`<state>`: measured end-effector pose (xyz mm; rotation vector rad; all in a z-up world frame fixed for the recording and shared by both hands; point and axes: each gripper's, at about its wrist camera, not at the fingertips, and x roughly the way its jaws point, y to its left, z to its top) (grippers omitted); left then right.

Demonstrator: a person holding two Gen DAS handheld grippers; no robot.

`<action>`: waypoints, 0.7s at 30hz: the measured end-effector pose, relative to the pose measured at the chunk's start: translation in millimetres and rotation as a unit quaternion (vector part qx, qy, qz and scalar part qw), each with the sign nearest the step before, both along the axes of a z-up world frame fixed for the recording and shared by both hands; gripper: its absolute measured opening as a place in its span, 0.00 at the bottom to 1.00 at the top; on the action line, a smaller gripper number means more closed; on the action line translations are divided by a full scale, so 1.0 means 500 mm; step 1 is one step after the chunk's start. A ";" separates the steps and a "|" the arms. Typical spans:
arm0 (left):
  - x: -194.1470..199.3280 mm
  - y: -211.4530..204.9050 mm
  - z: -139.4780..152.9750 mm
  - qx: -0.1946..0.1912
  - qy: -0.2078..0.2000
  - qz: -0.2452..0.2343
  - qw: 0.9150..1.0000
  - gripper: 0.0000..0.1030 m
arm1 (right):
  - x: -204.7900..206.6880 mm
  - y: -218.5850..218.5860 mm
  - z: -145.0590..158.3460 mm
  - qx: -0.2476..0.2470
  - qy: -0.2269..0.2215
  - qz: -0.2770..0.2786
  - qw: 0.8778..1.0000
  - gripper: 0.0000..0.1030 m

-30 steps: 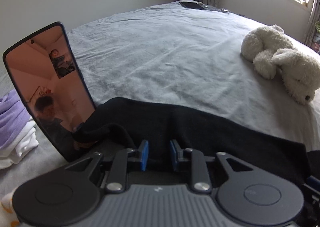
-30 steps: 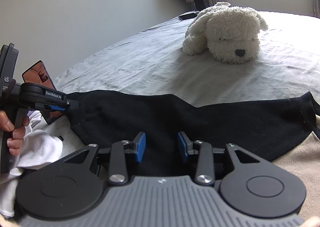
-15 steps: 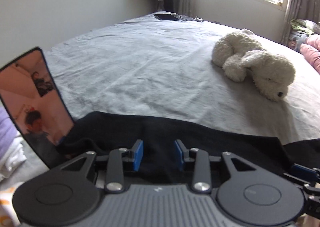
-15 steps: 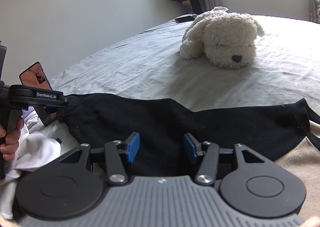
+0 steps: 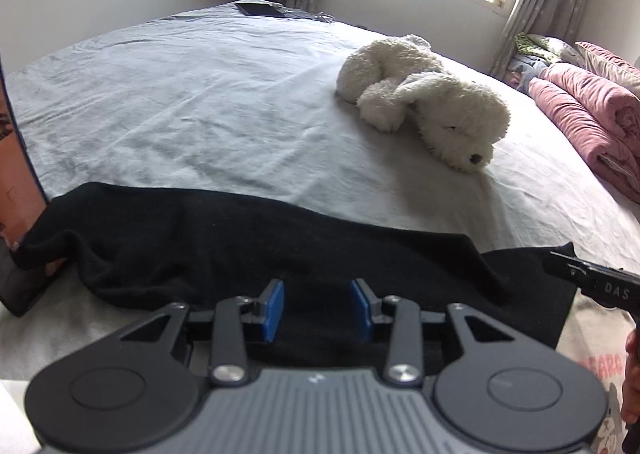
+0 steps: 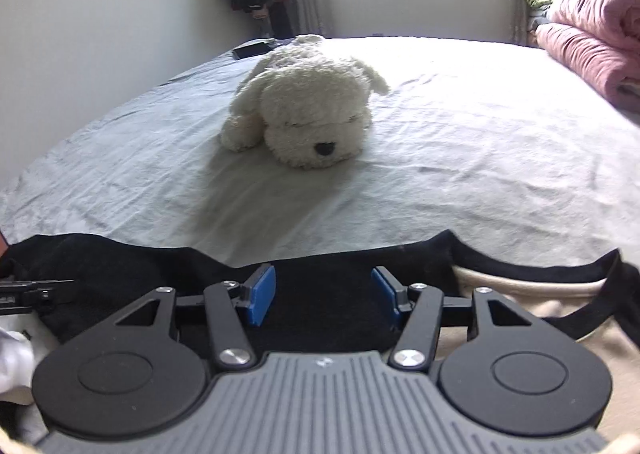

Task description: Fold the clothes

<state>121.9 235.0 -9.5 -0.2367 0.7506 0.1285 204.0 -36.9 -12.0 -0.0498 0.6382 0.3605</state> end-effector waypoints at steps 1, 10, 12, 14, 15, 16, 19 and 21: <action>0.002 -0.007 -0.006 0.008 0.007 -0.005 1.000 0.37 | 0.006 -0.006 0.004 -0.012 -0.003 -0.014 1.000 0.56; -0.004 -0.028 -0.020 0.072 0.037 -0.018 0.997 0.38 | 0.103 -0.047 -0.044 -0.031 0.028 -0.032 0.999 0.44; -0.004 -0.024 -0.020 0.069 0.037 -0.017 0.997 0.38 | 0.097 -0.041 -0.050 -0.044 0.017 -0.020 0.999 0.32; -0.003 -0.024 -0.021 0.069 0.041 -0.017 0.997 0.38 | 0.085 -0.034 -0.048 -0.062 0.000 -0.024 0.998 0.13; -0.003 -0.025 -0.021 0.072 0.045 -0.018 0.996 0.38 | 0.083 -0.034 -0.048 -0.064 -0.007 -0.032 0.997 0.12; -0.002 -0.028 -0.021 0.077 0.049 -0.018 0.996 0.38 | 0.083 -0.032 -0.051 -0.069 -0.014 -0.044 0.997 0.11; -0.001 -0.030 -0.021 0.084 0.056 -0.018 0.995 0.38 | 0.082 -0.019 -0.061 -0.088 -0.032 -0.067 0.993 0.11; 0.000 -0.030 -0.019 0.079 0.057 -0.013 0.995 0.38 | 0.075 -0.007 -0.062 -0.102 -0.042 -0.066 0.992 0.15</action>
